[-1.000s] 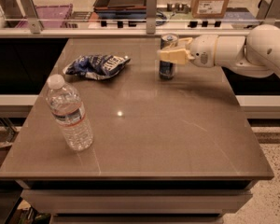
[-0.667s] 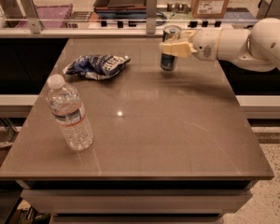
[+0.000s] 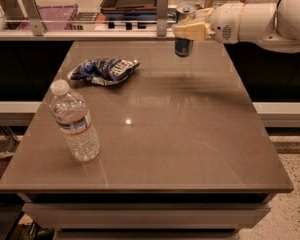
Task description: Pick redbull can
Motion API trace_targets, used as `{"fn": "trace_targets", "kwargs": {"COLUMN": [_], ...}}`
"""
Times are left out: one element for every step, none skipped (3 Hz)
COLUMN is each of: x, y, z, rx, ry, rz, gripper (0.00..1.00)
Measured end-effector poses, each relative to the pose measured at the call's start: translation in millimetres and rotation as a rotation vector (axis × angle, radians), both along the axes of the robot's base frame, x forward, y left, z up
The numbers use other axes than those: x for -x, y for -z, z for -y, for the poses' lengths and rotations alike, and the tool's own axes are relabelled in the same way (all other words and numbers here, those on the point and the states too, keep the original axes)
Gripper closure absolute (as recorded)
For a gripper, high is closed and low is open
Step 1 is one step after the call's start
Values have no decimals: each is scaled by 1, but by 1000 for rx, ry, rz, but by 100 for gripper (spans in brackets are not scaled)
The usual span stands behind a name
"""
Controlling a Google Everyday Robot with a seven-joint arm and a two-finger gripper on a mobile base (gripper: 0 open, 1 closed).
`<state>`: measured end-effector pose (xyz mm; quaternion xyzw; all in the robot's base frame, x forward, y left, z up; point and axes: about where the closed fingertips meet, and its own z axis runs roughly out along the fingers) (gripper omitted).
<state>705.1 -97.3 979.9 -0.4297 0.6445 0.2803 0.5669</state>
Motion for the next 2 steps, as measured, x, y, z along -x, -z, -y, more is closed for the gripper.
{"fn": "trace_targets", "kwargs": {"x": [0, 1], "y": [-8, -9], "z": [-9, -9], "rx": [33, 34], "ry": [16, 17], "rz": [11, 13], "gripper": [100, 100]}}
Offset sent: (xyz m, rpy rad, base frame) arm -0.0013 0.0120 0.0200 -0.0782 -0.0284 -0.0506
